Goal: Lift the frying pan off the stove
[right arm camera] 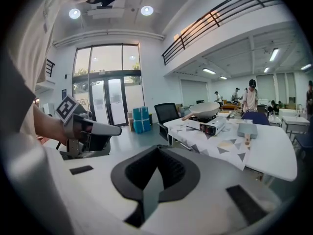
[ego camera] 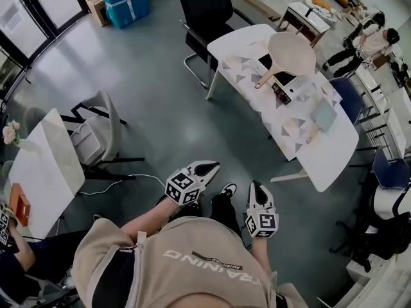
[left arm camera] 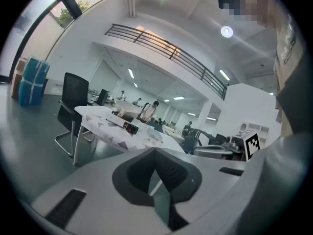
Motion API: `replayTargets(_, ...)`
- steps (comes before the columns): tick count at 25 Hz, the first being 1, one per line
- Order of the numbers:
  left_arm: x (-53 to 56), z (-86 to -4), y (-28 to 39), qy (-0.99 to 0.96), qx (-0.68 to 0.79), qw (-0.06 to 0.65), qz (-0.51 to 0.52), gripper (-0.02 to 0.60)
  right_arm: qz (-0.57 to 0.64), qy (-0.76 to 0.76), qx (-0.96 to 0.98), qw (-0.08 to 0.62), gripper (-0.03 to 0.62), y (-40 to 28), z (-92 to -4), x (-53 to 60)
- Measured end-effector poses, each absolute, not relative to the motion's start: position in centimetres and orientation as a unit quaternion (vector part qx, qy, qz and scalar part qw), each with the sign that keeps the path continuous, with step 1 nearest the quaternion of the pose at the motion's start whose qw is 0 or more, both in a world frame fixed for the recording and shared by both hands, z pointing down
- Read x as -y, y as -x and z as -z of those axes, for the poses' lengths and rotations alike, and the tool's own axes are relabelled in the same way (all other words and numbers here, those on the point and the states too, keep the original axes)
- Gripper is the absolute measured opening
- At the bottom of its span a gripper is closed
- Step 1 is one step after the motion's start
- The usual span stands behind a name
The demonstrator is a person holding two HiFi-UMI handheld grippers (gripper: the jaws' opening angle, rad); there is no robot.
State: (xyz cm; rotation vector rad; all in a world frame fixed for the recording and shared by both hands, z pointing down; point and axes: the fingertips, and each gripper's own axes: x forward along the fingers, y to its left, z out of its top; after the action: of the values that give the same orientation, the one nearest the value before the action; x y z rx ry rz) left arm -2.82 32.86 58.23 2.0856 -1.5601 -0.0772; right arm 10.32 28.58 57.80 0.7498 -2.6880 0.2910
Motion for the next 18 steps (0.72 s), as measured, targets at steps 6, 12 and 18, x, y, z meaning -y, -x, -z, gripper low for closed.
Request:
replayTargets(6, -27.7, -58.3, 0.9, -0.798, 0.55, 0.243, -0.055, 0.0, -0.118, -0.261, 0.948, 0.137, -0.003, -8.6, -58.0, -23.1)
replayTargets(12, -18.8, -56.1, -2.0, -0.816, 0.53, 0.22, -0.071, 0.0, -0.136, -0.287, 0.942, 0.106, -0.003, -11.8, -57.6, -14.0)
replayTargets(18, -11.7, -55.9, -1.1, -0.796, 0.558, 0.215, -0.097, 0.0, -0.135, -0.265, 0.948, 0.115, -0.003, -12.1, -59.2, -7.6)
